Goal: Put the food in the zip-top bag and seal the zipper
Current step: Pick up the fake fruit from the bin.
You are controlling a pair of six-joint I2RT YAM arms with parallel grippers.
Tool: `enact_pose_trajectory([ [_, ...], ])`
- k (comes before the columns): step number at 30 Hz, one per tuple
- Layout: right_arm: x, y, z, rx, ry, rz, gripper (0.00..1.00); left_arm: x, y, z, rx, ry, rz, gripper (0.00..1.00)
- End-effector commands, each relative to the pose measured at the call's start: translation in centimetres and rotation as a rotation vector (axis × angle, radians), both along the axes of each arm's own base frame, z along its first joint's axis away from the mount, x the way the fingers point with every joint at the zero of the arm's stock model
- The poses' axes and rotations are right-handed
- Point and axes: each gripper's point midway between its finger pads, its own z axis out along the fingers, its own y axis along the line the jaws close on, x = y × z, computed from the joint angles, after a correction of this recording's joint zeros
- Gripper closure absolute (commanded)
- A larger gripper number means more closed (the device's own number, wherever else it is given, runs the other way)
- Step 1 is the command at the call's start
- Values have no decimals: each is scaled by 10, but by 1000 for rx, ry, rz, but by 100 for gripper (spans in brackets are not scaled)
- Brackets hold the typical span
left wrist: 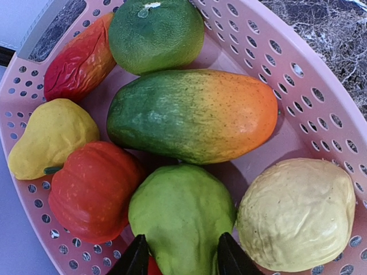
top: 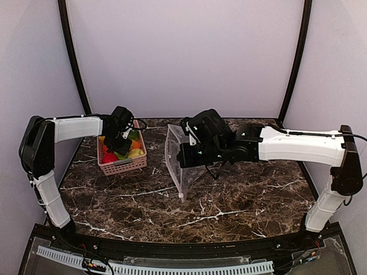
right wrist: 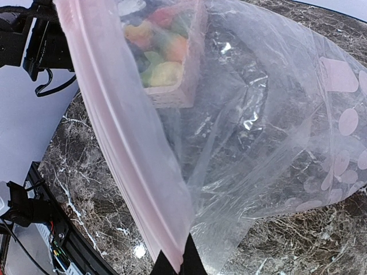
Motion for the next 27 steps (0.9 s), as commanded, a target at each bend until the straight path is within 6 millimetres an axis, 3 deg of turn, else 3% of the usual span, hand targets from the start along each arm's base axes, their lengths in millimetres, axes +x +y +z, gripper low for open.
enact_pose_trajectory([
  [1, 4, 3, 10, 37, -13, -12, 100, -3, 1, -2, 4, 31, 3, 61],
  [17, 5, 0, 9, 36, -14, -20, 100, -8, 5, -8, -11, 70, 17, 55],
  [27, 5, 0, 8, 34, -14, -22, 100, -8, 5, -7, -17, 70, 18, 69],
])
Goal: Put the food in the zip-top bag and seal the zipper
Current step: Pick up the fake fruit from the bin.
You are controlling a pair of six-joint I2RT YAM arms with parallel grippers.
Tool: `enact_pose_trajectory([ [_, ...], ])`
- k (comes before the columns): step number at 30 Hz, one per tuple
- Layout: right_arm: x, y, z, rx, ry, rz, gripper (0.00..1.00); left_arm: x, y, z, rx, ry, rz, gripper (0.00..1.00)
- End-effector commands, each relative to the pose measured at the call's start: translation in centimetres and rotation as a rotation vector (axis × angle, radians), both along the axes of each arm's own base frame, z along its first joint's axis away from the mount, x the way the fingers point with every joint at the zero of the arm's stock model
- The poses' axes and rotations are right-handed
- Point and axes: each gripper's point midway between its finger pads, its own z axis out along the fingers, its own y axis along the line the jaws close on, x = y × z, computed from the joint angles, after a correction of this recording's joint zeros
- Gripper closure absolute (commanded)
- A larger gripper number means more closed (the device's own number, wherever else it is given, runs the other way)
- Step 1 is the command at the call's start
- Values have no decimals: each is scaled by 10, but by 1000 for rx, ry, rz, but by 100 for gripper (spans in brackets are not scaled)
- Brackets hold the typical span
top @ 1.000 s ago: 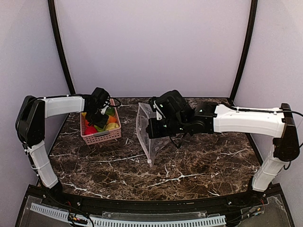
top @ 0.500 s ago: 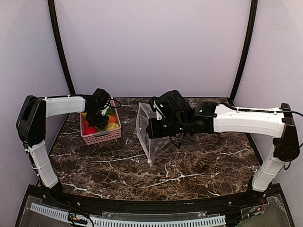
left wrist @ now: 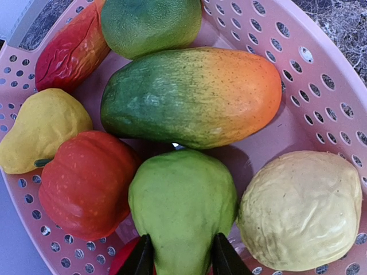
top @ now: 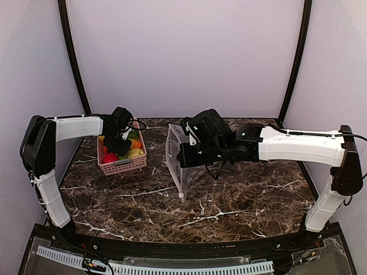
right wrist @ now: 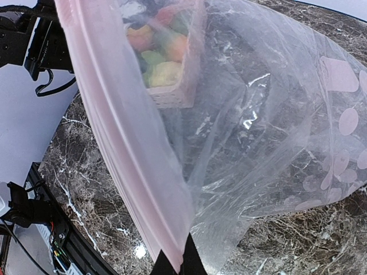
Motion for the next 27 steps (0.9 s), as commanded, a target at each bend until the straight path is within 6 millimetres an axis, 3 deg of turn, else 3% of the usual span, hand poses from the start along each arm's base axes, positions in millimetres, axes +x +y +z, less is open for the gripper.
enact_pose_trajectory([
  [1, 4, -1, 9, 33, -16, -19, 100, -4, 1, 2, -9, 27, 5, 70],
  [8, 5, -4, 15, 46, -29, -25, 100, -6, 2, 14, -28, -17, 5, 78],
  [16, 5, -9, 21, 53, -46, -29, 100, -12, 7, 56, -67, -161, 11, 81],
  [17, 5, -10, 24, 56, -52, -29, 100, -10, 5, 69, -91, -204, 8, 80],
  [27, 9, -24, 37, 62, -90, -41, 100, -46, -30, 112, -404, -265, -88, 82],
])
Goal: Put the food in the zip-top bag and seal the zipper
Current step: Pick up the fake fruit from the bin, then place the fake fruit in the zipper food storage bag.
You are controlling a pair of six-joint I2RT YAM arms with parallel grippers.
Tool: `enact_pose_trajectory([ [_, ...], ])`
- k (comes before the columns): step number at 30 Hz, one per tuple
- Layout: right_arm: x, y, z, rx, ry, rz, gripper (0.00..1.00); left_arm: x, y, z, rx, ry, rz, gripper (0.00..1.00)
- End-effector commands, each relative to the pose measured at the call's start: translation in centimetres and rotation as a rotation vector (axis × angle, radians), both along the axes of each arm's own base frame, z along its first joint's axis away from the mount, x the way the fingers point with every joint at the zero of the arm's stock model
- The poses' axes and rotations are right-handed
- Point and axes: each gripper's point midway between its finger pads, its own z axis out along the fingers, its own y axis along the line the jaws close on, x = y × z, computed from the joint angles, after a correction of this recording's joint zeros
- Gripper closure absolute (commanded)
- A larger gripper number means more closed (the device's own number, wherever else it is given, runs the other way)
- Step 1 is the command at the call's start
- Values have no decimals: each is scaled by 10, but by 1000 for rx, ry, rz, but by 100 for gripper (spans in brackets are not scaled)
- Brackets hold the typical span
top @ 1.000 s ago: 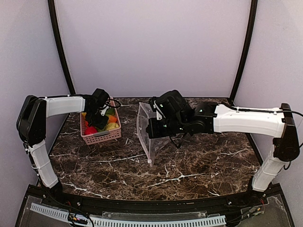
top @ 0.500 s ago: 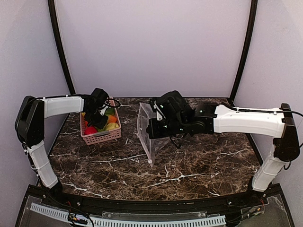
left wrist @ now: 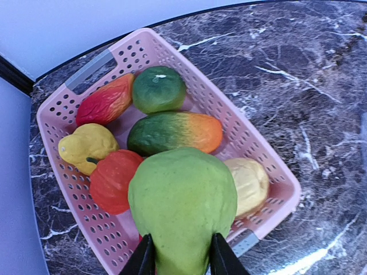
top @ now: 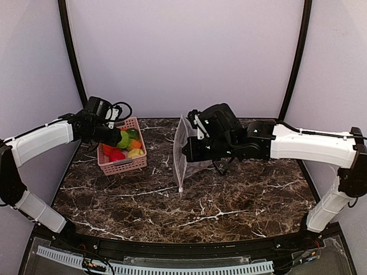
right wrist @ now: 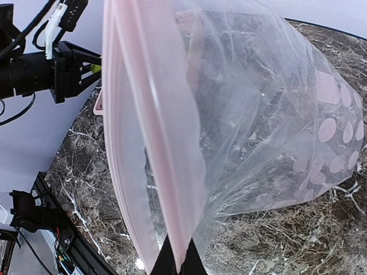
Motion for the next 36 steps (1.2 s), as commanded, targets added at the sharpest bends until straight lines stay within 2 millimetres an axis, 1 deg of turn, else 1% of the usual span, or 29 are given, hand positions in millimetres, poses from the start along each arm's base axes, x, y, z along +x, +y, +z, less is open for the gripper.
enact_pose_trajectory([
  [1, 7, -10, 13, 24, -43, -22, 100, -20, -22, 23, -182, -15, -78, 82],
  [2, 7, -11, 13, 24, -43, -23, 100, -25, -30, 26, -226, -5, -109, 82],
  [4, 8, -13, 13, 27, -44, -25, 100, -33, -37, 39, -276, -13, -140, 83],
  [9, 9, -12, 14, 32, -44, -23, 100, -49, -41, 70, -339, -54, -177, 83],
  [12, 10, -9, 14, 35, -43, -16, 100, -62, -50, 86, -391, -61, -212, 83],
  [15, 11, -7, 14, 37, -41, -10, 100, -80, -74, 99, -466, -48, -295, 83],
  [16, 11, -6, 13, 36, -39, -10, 100, -88, -82, 106, -503, -47, -324, 83],
  [17, 12, -5, 13, 37, -39, -9, 100, -96, -93, 110, -523, -41, -363, 83],
  [18, 12, -5, 12, 37, -36, -8, 100, -103, -102, 119, -567, -48, -393, 83],
  [19, 12, -4, 12, 37, -35, -7, 100, -115, -116, 124, -611, -30, -435, 83],
  [20, 12, -3, 12, 39, -33, -5, 100, -119, -124, 133, -642, -48, -464, 83],
  [21, 12, -2, 12, 41, -30, -3, 100, -131, -138, 138, -686, -24, -503, 83],
  [22, 12, -1, 12, 45, -28, 1, 100, -134, -146, 146, -717, -37, -530, 83],
  [23, 12, 0, 12, 48, -27, 3, 100, -145, -157, 149, -758, -8, -563, 83],
  [24, 11, 1, 12, 50, -25, 8, 100, -147, -163, 158, -789, -26, -587, 83],
  [25, 11, 1, 13, 54, -21, 10, 100, -154, -170, 160, -821, -5, -606, 83],
  [26, 10, 2, 12, 55, -17, 12, 100, -156, -173, 168, -847, -24, -622, 83],
  [27, 9, 2, 12, 56, -16, 14, 100, -161, -178, 169, -873, -9, -635, 83],
  [28, 9, 1, 12, 58, -14, 14, 100, -163, -180, 176, -900, -28, -652, 83],
  [29, 8, 1, 12, 60, -13, 13, 100, -167, -184, 176, -929, -5, -663, 83],
  [30, 8, 1, 12, 61, -12, 14, 100, -168, -187, 183, -955, -24, -681, 83],
  [31, 8, 1, 12, 63, -11, 16, 100, -171, -193, 178, -974, 7, -688, 83],
  [32, 8, 1, 14, 67, -12, 17, 100, -173, -197, 180, -986, 4, -705, 83],
  [36, 7, 4, 17, 80, -14, 27, 100, -172, -209, 172, -992, 24, -714, 83],
])
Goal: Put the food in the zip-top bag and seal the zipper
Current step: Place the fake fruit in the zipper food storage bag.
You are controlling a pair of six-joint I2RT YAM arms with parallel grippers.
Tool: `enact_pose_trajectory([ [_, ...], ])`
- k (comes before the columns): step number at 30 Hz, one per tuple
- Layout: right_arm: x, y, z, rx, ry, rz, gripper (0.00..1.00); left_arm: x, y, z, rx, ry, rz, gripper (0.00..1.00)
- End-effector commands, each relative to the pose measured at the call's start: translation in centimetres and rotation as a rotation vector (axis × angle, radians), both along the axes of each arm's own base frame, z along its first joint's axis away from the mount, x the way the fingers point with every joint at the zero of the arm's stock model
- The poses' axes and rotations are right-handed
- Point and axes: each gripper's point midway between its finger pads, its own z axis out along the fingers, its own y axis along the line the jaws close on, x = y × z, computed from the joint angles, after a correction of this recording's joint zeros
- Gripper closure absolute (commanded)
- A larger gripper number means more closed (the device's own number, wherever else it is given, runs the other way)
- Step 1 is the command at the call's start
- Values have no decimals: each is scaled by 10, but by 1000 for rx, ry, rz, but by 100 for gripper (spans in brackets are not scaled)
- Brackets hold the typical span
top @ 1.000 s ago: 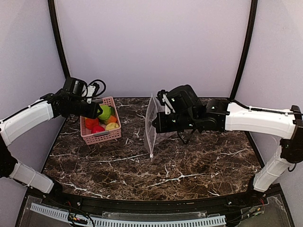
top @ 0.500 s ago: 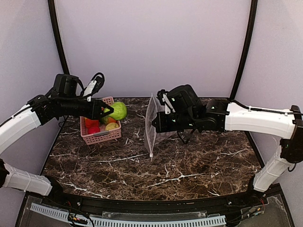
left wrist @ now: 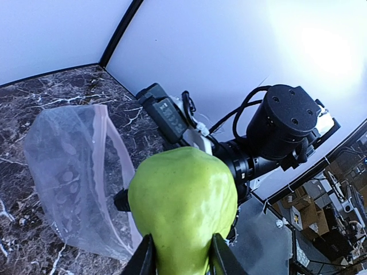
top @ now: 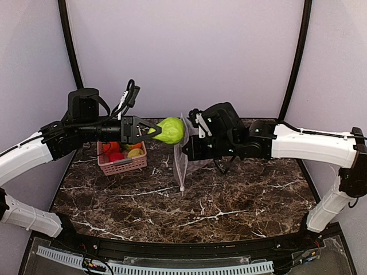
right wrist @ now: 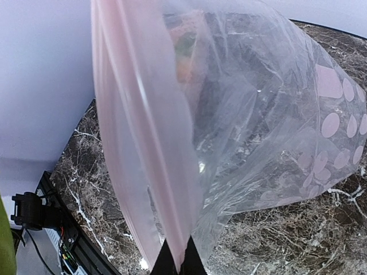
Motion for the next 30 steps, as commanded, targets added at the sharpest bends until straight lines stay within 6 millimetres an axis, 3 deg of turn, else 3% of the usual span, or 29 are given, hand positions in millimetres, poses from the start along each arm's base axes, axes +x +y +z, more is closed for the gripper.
enact_pose_trajectory([
  [1, 2, 8, 16, 58, -15, 13, 100, -3, -16, 6, -74, 8, -45, 83],
  [6, -1, 8, 17, 69, -11, 29, 100, 9, -19, -3, -69, -4, -5, 83],
  [18, -7, 2, 27, 103, -20, 36, 100, 33, -6, -53, 118, 29, 136, 84],
  [30, -11, 12, 29, 131, -13, 84, 100, 39, -10, -70, 147, 70, 145, 84],
])
